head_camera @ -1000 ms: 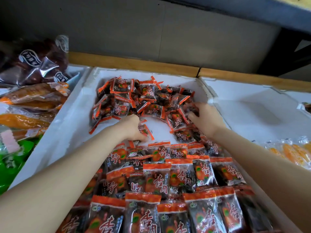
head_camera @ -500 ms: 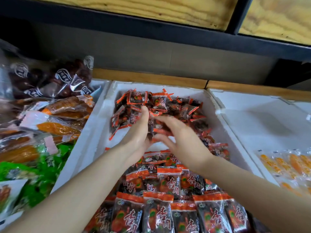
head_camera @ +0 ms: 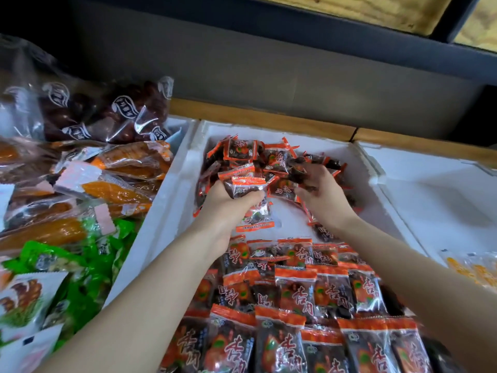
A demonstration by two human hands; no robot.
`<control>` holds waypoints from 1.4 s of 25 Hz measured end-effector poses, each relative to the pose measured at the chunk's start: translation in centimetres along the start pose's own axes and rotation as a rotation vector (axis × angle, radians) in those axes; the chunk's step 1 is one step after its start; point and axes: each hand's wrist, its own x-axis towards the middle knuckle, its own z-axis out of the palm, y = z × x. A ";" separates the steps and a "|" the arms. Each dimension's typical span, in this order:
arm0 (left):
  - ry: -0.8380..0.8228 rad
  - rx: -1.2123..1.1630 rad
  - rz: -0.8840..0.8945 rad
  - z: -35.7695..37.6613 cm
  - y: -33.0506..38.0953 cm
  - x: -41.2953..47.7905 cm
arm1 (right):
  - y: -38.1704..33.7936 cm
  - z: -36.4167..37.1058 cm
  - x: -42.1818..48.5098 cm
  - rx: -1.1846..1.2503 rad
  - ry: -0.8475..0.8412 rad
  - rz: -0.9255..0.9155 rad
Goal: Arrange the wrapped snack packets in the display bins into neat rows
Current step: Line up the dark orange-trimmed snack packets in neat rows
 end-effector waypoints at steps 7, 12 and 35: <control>0.096 0.133 0.106 -1.0 -0.1 1.0 | 3.3 3.2 4.8 -0.554 -0.247 0.155; 0.075 0.164 0.099 -1.2 -0.5 1.0 | 2.3 3.1 3.4 -0.719 -0.319 0.093; -0.114 -0.103 -0.265 -0.6 -1.6 2.2 | -6.7 -1.8 -0.3 -0.262 -0.424 -0.138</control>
